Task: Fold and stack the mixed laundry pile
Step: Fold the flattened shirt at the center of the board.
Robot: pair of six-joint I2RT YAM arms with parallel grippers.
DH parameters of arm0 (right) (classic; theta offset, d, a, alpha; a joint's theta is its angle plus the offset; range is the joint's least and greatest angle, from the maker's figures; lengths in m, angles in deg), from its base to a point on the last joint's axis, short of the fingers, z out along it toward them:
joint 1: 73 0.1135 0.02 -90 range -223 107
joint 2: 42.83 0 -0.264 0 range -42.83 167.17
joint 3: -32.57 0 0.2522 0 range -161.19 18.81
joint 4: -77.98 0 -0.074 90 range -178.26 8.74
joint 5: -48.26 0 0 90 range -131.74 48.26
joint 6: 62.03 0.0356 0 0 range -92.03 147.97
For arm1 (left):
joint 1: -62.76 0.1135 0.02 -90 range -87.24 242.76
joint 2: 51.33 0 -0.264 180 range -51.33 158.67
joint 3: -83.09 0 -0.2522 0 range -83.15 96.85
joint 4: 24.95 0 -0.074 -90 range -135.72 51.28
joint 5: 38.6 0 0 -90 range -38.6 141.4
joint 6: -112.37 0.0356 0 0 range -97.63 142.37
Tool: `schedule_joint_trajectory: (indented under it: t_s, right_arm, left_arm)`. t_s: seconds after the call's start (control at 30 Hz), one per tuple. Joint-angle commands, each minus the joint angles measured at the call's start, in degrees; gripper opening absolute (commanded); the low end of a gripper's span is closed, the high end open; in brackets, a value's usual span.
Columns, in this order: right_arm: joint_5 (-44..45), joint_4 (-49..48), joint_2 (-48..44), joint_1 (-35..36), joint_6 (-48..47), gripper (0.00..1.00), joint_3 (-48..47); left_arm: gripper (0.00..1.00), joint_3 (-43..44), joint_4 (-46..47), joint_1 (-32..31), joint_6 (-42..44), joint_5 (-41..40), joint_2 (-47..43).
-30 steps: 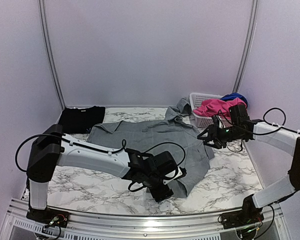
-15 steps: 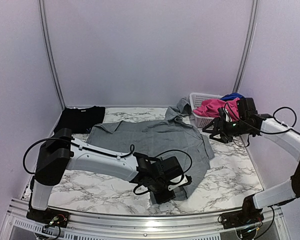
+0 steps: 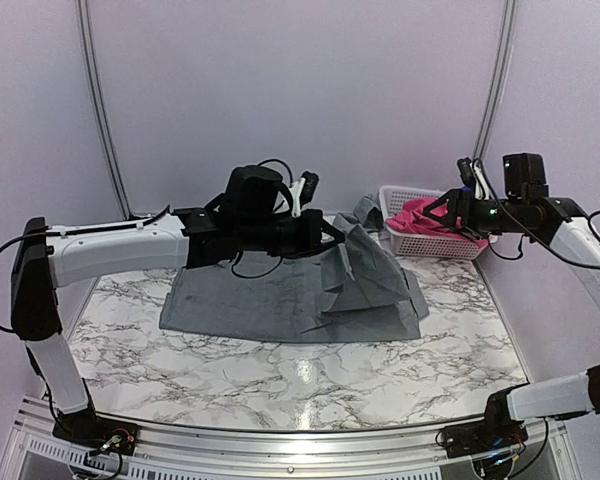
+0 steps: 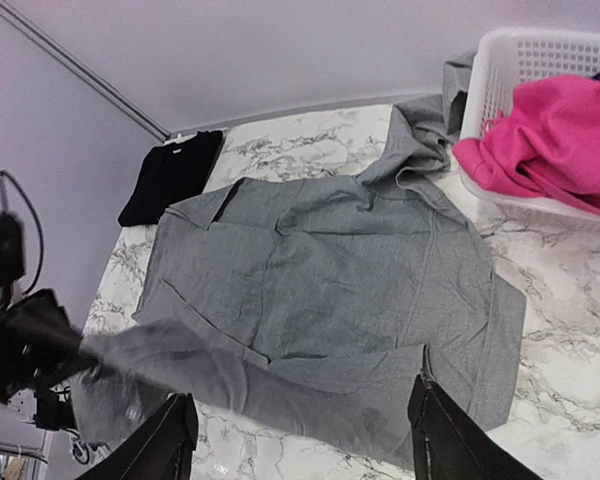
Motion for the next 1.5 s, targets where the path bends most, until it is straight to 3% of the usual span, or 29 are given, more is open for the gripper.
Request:
schedule_joint_trajectory:
  t_s: [0.0, 0.33, 0.47, 0.63, 0.77, 0.83, 0.93, 1.07, 1.13, 1.2, 1.23, 1.27, 1.3, 1.33, 1.47]
  right_arm:
    - [1.4, -1.44, -5.27, 1.98, -2.85, 0.69, 3.44]
    - [12.88, -19.6, -11.4, 22.92, 3.0, 0.71, 22.57]
    - [21.1, -29.31, -12.86, 30.47, 4.7, 0.85, 29.25]
    - [29.17, -35.38, -8.88, 37.13, 1.78, 0.87, 30.07]
    - [34.9, -38.78, -4.38, 38.12, 0.3, 0.84, 28.2]
    - [36.34, -38.86, -1.16, 38.16, -0.06, 0.78, 26.38]
    - [38.24, -35.89, 3.05, 38.24, -0.69, 0.52, 22.77]
    - [43.6, -30.61, 3.08, 38.02, -1.26, 0.03, 19.33]
    - [44.66, -26.47, 2.81, 37.08, -2.91, 0.0, 15.61]
    - [45.5, -21.97, 3.21, 35.32, -5.76, 0.0, 10.47]
    - [46.21, -20.02, 3.7, 34.07, -7.64, 0.0, 7.56]
    - [46.79, -18.37, 4.55, 32.94, -10.13, 0.0, 4.94]
    - [47.42, -16.76, 5.74, 31.73, -12.48, 0.0, 2.05]
    - [47.66, -15.43, 7.11, 30.62, -14.95, 0.0, -0.7]
    - [49.56, -11.75, 15.19, 28.56, -26.74, 0.0, -12.14]
  left_arm:
    - [0.0, -4.47, 14.46, 2.94, -24.09, -1.58, 2.78]
    - [0.0, -8.92, 23.17, 4.23, -47.22, -6.32, 6.05]
    - [0.0, -7.96, 23.57, 4.3, -52.92, -6.78, 7.02]
    - [0.0, -6.23, 24.09, 4.31, -56.19, -6.72, 7.98]
    - [0.0, -5.84, 24.45, 4.37, -57.27, -6.63, 8.16]
    - [0.0, -6.13, 25.24, 4.35, -57.59, -6.86, 8.18]
    - [0.0, -6.39, 26.32, 4.36, -58.12, -7.07, 7.96]
    - [0.0, -7.19, 26.76, 4.4, -57.69, -7.9, 7.11]
    - [0.0, -8.0, 26.84, 4.64, -56.52, -8.75, 6.3]
    - [0.16, -9.44, 26.78, 5.53, -54.56, -10.1, 4.5]
    - [0.34, -10.72, 26.77, 6.0, -53.59, -11.21, 3.49]
    - [0.67, -12.04, 26.76, 6.61, -52.57, -12.37, 2.23]
    - [0.93, -13.65, 26.68, 7.18, -51.51, -13.83, 0.66]
    - [0.98, -15.58, 26.58, 7.66, -50.29, -15.97, -0.87]
    - [0.99, -20.33, 20.7, 9.14, -42.37, -22.11, -7.73]
